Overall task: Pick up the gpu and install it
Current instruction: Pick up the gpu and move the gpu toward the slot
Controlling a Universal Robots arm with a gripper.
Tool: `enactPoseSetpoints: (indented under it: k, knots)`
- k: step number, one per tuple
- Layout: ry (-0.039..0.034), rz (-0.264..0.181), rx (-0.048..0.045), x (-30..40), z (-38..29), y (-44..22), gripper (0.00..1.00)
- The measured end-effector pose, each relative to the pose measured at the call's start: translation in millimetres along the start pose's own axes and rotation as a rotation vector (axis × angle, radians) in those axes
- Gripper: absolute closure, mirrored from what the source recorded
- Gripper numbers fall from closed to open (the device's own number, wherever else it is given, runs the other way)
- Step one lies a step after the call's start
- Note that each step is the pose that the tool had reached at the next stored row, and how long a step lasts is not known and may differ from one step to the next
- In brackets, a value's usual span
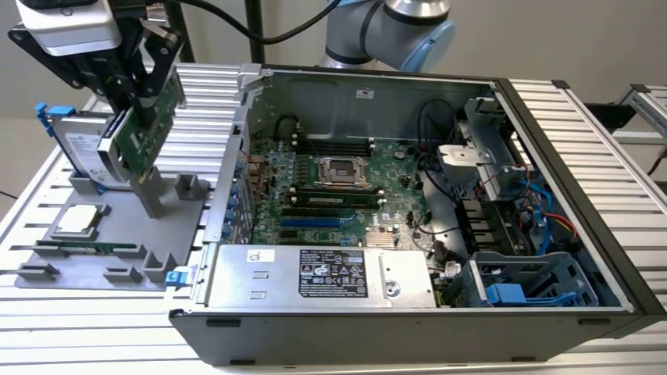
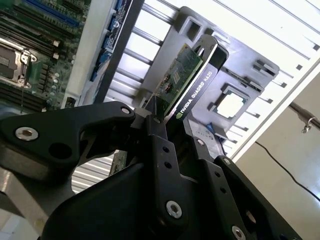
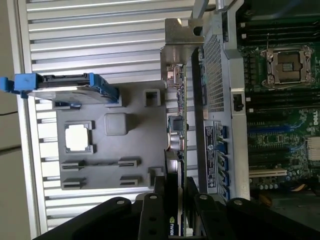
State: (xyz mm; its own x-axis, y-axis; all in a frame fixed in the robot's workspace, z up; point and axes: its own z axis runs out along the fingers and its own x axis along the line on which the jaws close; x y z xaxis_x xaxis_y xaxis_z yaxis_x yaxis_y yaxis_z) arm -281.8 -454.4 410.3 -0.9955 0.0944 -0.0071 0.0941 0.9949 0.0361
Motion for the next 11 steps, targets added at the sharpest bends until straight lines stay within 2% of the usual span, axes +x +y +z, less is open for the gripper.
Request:
enactPoseSetpoints:
  k: [6,11]
  knots:
    - [0.0001,0.0,0.0001,-8.3,-0.2,0.8,1.0]
    - [0.0004,0.0,0.0002,-8.9,-0.3,0.9,1.0]
